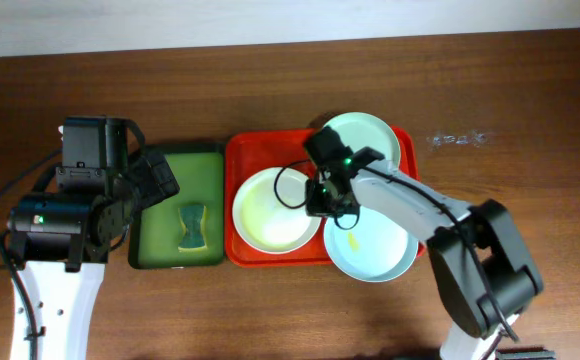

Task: Clean dirty plates on tray and stack at the side

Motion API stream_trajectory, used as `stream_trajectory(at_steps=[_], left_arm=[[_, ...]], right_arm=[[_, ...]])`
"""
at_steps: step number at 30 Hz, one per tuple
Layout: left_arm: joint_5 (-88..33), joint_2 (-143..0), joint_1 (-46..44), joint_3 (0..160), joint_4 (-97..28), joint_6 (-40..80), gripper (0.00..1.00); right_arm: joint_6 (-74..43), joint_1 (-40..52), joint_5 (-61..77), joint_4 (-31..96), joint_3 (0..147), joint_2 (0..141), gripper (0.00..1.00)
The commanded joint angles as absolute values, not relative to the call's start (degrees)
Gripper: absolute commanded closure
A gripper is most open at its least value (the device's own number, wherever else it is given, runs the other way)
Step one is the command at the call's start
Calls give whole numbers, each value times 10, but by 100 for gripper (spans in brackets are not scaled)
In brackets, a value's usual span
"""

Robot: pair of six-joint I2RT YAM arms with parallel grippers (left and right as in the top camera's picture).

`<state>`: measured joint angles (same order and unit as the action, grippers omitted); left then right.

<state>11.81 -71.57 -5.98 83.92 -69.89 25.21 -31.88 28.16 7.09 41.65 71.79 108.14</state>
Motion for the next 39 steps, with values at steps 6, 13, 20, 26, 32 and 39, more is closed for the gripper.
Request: stream_trajectory(at_steps=[6,13,20,26,32,39], left_arm=[[114,-715,-58,845,-700,261,1],[114,-715,-58,845,-700,261,1],[114,-715,-58,845,-700,261,1],[114,-715,-58,845,-700,261,1],[114,-715,-58,845,-700,261,1],[114,-715,-58,845,-700,261,1]], right_arm=[[-318,262,58,505,825,990,96],[-323,277,51,453,851,996,96],[-355,362,-62,333,851,1044,96],[-327,442,-214,259,851,1072,96],[-93,509,-400,170,851,1072,96],[160,559,-563,-24,851,1072,96]])
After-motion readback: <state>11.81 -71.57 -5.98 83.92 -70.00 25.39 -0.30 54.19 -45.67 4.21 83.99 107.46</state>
